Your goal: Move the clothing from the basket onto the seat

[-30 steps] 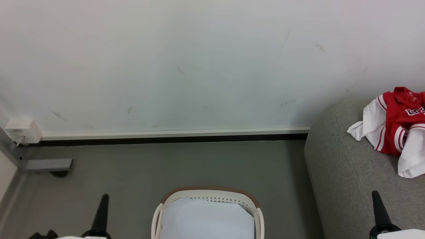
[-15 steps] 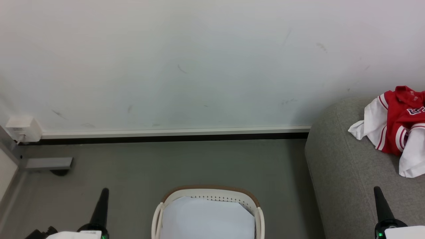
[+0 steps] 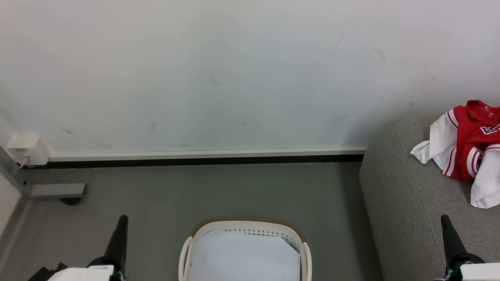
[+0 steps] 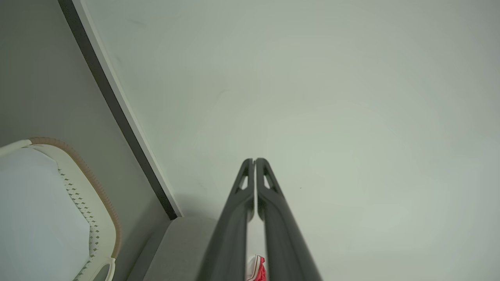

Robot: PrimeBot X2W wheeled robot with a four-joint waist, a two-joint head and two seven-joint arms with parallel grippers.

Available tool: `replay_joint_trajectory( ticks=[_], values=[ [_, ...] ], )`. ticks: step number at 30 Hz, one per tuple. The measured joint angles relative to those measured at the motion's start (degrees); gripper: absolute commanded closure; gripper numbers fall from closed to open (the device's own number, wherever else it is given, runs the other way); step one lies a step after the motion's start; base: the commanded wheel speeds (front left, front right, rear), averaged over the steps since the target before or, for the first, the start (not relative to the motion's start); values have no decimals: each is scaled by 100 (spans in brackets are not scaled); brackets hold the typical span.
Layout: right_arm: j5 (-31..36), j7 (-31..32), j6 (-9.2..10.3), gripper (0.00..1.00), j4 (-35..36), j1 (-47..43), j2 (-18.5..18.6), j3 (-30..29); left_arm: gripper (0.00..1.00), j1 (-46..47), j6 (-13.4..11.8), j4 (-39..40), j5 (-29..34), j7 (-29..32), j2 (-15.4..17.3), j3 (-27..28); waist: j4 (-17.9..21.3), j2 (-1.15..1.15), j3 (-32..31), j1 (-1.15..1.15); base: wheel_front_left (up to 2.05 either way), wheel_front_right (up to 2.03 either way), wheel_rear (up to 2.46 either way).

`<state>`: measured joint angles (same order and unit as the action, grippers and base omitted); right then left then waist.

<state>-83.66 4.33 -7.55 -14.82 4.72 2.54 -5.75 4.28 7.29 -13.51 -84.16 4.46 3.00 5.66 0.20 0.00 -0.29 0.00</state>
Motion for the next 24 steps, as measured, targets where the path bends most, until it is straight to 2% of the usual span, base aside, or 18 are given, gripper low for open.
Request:
replay_joint_trajectory(
  ticks=[24],
  values=[
    [-870,222,0,100,64,114,9,-69,100,181,1,-59,-778,209,-20,89,-20,0,47,0,0,0,0]
  ],
)
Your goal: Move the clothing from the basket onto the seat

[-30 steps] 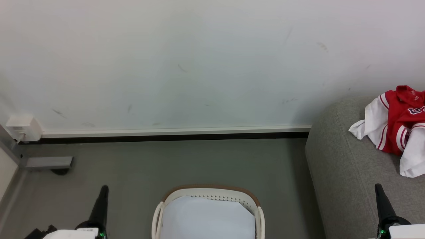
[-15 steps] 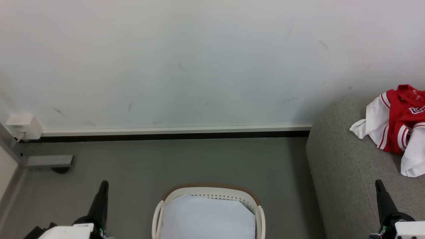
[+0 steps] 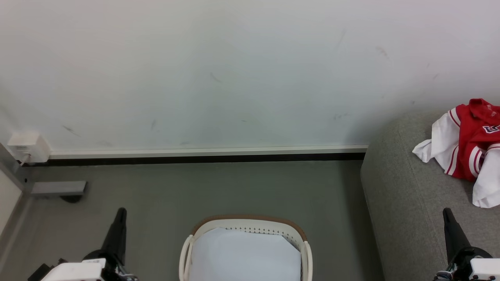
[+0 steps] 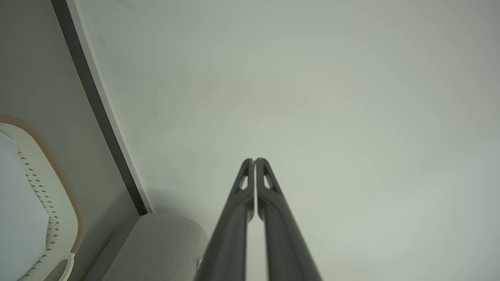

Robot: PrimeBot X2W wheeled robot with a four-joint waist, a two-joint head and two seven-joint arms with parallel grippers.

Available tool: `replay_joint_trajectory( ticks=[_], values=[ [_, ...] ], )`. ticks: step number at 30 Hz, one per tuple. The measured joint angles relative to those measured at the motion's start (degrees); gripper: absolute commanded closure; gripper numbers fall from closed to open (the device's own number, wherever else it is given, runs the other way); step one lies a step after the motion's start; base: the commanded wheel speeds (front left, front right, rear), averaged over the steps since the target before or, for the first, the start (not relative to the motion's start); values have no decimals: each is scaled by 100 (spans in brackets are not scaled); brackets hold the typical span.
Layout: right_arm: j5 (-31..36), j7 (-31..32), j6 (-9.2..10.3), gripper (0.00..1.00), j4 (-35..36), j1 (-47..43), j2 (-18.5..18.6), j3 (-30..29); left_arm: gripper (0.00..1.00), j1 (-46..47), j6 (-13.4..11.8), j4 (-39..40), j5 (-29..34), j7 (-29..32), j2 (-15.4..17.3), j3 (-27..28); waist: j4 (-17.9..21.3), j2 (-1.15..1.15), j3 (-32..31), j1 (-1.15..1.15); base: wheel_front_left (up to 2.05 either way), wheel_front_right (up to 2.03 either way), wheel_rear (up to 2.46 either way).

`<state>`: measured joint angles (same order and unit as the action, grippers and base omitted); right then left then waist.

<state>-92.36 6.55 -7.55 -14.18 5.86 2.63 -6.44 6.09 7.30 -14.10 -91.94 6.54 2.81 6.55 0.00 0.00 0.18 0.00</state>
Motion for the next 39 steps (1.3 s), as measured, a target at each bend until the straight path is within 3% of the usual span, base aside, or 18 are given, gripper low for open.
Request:
replay_joint_trajectory(
  ticks=[39],
  values=[
    [0,0,0,100,1,1,1,0,100,1,2,0,-1,-1,-1,0,0,0,0,0,0,0,0]
  ],
)
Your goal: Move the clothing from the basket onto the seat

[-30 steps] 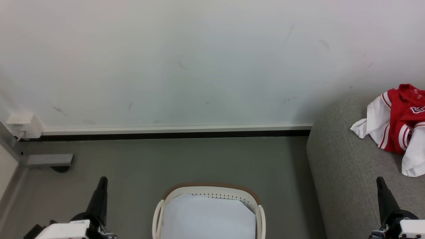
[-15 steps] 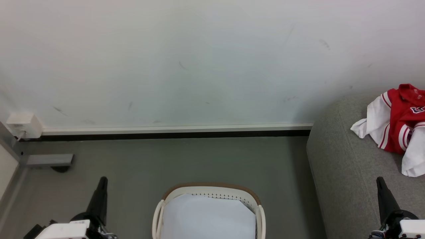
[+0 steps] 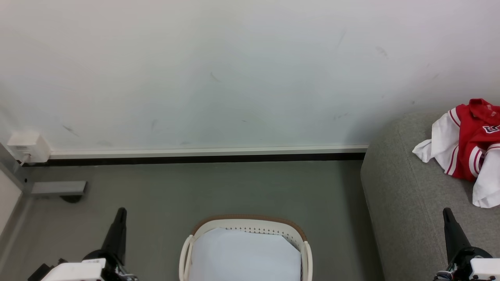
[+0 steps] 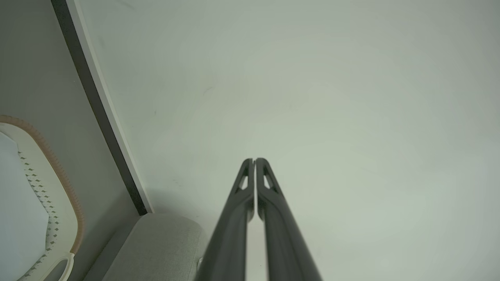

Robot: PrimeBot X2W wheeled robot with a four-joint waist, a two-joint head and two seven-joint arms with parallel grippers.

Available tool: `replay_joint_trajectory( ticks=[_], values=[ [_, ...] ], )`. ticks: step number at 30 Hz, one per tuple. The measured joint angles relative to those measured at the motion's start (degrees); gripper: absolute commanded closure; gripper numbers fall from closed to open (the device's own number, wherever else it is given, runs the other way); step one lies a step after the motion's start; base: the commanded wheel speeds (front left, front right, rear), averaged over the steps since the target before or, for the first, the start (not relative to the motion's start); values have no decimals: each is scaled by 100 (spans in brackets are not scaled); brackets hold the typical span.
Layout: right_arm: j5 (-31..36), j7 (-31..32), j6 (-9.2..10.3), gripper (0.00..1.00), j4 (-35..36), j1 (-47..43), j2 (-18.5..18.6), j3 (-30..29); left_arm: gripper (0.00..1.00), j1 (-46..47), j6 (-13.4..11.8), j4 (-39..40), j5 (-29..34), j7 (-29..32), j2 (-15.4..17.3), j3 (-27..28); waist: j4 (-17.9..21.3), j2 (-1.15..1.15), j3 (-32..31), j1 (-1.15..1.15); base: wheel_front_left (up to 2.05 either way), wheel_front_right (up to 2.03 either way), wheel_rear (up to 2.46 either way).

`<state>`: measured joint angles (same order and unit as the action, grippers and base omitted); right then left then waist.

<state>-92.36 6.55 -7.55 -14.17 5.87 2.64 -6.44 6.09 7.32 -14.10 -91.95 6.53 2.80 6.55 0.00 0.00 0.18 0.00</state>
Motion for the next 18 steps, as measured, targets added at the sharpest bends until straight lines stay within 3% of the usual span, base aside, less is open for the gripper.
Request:
replay_joint_trajectory(
  ticks=[18],
  values=[
    [0,0,0,100,1,0,0,0,100,1,4,0,0,0,0,0,0,0,0,0,0,0,0]
  ],
)
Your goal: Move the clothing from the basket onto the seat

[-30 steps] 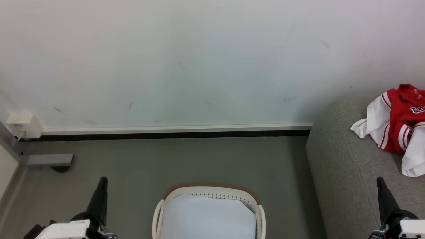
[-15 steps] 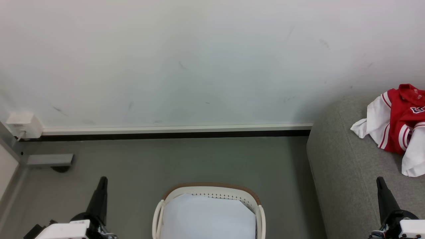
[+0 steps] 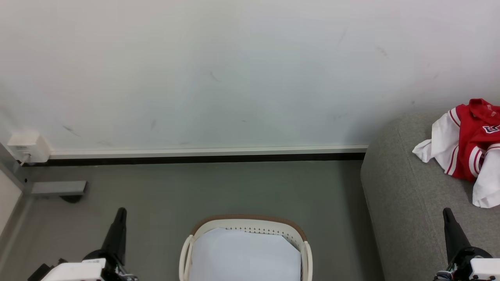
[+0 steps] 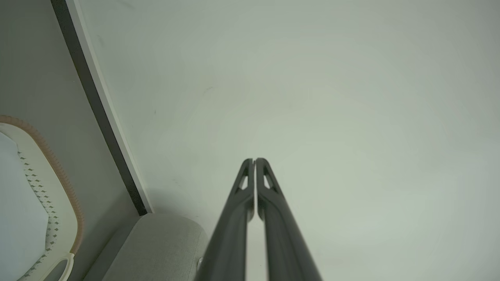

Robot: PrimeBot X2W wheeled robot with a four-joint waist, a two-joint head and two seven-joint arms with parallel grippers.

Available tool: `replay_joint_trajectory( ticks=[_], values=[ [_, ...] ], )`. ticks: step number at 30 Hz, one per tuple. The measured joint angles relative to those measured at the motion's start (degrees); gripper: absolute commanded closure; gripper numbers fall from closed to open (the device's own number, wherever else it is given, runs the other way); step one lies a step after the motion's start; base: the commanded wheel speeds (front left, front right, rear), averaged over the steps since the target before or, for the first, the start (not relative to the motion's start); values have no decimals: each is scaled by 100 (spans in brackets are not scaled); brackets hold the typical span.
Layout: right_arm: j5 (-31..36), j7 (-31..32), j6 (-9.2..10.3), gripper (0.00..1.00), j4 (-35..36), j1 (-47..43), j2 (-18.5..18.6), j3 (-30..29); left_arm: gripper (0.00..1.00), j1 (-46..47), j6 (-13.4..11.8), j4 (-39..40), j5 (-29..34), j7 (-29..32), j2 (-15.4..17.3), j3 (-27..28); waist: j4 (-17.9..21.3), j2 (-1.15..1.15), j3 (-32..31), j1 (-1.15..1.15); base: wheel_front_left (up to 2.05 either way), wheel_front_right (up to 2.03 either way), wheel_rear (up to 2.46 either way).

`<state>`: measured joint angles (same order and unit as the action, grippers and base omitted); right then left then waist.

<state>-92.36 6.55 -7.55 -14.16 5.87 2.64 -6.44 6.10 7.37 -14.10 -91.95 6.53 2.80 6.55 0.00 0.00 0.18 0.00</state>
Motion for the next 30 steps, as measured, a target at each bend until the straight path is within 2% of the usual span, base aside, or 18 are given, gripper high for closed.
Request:
replay_joint_trajectory(
  ticks=[30],
  values=[
    [0,0,0,100,0,1,1,0,100,0,0,0,-1,0,0,0,0,0,0,0,0,0,0]
  ],
)
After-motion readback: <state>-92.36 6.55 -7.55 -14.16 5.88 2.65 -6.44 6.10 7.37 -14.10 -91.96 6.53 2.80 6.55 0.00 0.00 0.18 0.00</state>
